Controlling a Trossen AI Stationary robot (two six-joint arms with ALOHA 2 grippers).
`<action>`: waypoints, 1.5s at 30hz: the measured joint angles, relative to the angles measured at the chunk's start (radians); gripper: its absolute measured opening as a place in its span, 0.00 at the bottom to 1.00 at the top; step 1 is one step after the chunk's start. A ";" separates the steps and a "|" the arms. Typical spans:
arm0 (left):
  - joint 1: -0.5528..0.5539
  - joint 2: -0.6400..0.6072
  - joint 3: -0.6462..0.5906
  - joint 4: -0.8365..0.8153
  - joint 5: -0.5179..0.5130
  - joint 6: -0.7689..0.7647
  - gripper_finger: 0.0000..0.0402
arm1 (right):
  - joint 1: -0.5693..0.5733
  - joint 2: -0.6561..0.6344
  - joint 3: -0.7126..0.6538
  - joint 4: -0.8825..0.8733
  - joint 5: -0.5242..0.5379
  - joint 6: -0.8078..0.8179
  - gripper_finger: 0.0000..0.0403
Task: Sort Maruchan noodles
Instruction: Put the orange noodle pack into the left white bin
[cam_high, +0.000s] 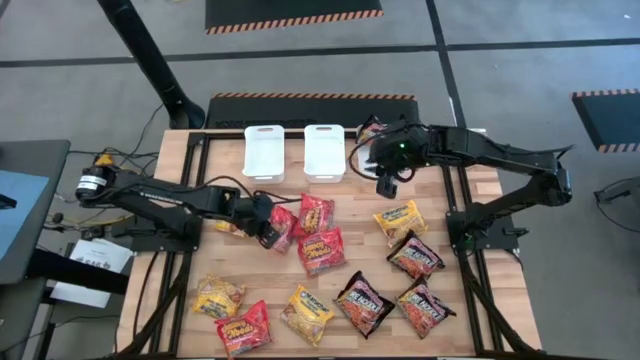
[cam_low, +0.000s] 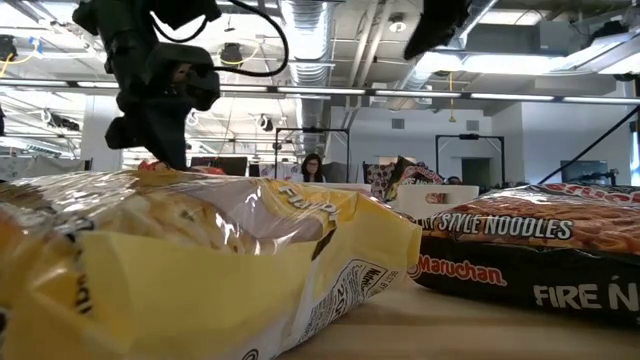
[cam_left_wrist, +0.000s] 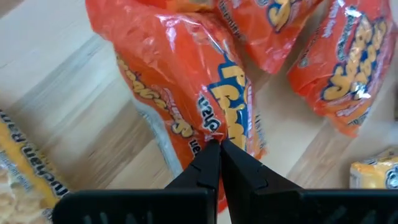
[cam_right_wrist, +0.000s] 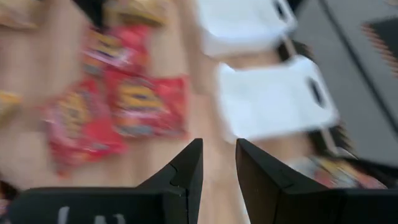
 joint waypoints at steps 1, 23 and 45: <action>0.000 -0.001 0.000 0.009 0.000 0.003 0.00 | 0.000 0.000 0.000 0.019 -0.041 -0.003 0.30; 0.000 0.000 0.000 0.059 0.033 0.044 0.00 | 0.053 0.000 -0.230 0.502 -0.283 -0.238 0.30; 0.041 0.001 0.000 0.085 0.078 -0.044 0.22 | 0.079 0.000 -0.232 0.529 -0.215 -0.212 0.30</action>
